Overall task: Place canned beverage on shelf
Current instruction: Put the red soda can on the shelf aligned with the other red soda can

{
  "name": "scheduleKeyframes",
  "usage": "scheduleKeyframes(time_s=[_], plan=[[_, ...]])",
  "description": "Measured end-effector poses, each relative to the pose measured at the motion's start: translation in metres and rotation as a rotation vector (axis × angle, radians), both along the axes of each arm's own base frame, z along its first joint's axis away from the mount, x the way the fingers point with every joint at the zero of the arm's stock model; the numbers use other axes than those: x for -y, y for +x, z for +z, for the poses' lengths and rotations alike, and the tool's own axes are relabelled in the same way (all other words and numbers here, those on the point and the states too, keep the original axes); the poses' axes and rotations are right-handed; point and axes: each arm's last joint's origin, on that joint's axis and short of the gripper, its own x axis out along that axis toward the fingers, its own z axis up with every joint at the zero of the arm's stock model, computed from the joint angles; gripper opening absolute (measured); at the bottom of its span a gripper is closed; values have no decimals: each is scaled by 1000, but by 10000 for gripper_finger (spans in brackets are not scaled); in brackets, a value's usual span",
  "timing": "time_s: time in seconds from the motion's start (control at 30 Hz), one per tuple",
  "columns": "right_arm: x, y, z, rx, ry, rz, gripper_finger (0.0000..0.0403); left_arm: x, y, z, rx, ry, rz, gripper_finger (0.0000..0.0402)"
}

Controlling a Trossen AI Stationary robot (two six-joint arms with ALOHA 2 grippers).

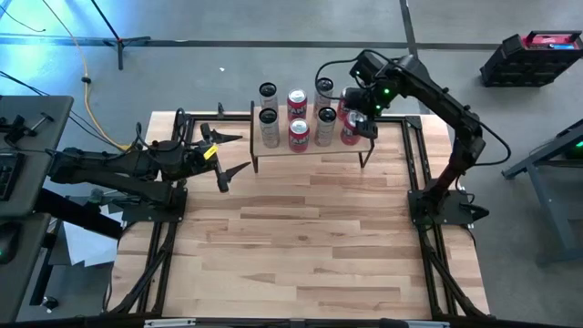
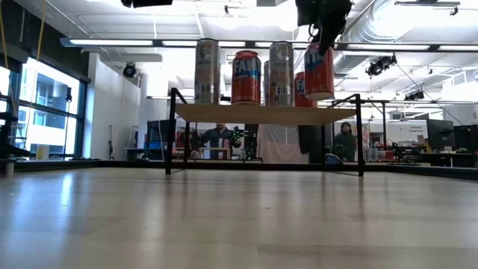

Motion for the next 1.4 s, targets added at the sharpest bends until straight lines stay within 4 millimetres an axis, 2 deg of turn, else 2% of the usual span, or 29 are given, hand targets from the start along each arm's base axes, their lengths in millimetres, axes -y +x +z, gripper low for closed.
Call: scheduleKeyframes(time_s=[0.33, 1.0, 1.23, 1.4], plan=[[9, 10, -13, -61, -1, -7, 296, 0, 0, 0, -2, 5, -1, 340], [11, 12, -13, -40, -14, -9, 296, 0, 0, 1, -3, 24, -2, 340], [13, 20, -23, -78, 21, -16, 296, 0, 0, 1, -2, 23, -2, 340], [13, 20, -24, -87, 28, -48, 315, 0, 0, 1, -3, 23, -2, 340]])
